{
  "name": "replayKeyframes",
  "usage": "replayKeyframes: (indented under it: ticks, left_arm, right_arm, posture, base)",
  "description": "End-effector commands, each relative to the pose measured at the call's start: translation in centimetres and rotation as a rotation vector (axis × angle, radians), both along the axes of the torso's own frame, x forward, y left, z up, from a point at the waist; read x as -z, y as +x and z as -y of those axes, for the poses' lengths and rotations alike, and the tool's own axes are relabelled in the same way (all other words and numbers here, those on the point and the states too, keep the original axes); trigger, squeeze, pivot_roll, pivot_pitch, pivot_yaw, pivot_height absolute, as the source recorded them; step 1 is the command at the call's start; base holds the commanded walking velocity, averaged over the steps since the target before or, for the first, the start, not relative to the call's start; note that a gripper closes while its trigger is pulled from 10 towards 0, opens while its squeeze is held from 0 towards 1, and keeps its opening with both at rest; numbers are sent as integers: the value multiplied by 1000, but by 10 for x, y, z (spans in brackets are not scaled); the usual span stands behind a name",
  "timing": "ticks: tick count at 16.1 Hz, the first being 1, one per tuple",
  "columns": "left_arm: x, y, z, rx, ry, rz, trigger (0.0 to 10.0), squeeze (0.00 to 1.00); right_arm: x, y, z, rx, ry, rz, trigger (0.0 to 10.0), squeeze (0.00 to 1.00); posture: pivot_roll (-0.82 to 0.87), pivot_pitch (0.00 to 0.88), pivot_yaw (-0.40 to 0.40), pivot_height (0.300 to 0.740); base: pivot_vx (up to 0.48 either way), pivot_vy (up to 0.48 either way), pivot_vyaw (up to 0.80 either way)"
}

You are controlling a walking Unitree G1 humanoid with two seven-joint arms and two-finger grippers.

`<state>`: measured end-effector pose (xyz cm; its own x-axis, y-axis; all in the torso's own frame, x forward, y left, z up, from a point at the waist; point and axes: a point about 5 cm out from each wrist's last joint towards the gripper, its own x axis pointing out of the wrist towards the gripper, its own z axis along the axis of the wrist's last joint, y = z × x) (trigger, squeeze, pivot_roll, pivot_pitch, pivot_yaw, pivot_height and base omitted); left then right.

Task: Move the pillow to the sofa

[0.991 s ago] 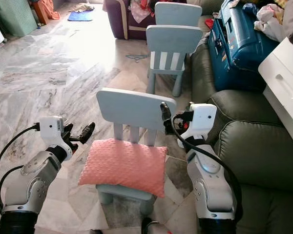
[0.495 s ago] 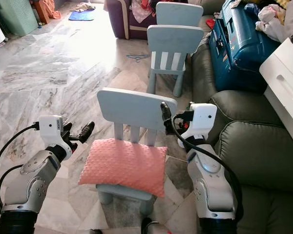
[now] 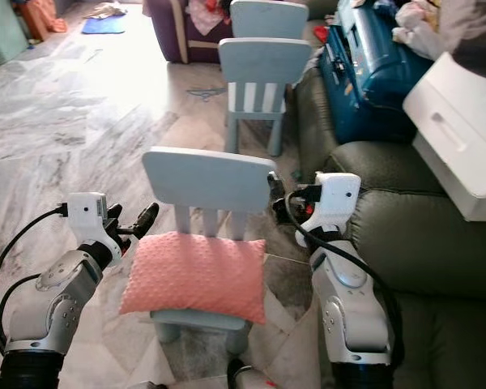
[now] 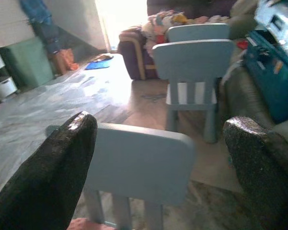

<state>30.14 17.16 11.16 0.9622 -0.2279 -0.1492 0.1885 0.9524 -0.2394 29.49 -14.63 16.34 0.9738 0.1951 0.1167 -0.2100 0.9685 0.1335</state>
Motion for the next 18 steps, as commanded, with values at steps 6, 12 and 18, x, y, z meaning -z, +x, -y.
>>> replayKeyframes:
  ticks: [6,12,18]
  left_arm:
    - [2,-2,-2,0,11,-9,10000,0]
    - [3,-2,-1,0,9,-14,10000,0]
    - [3,-2,0,4,13,-12,10000,0]
  right_arm:
    - [-1,-1,1,4,-4,5,10000,0]
    - [0,-1,1,7,-1,-6,10000,0]
    - [-1,-1,2,7,-5,1,10000,0]
  posture:
    - [-127,133,-7,740]
    - [-130,133,-8,740]
    - [-132,134,-8,740]
  base:
    - [0,0,0]
    - [0,0,-394]
    - [0,0,-656]
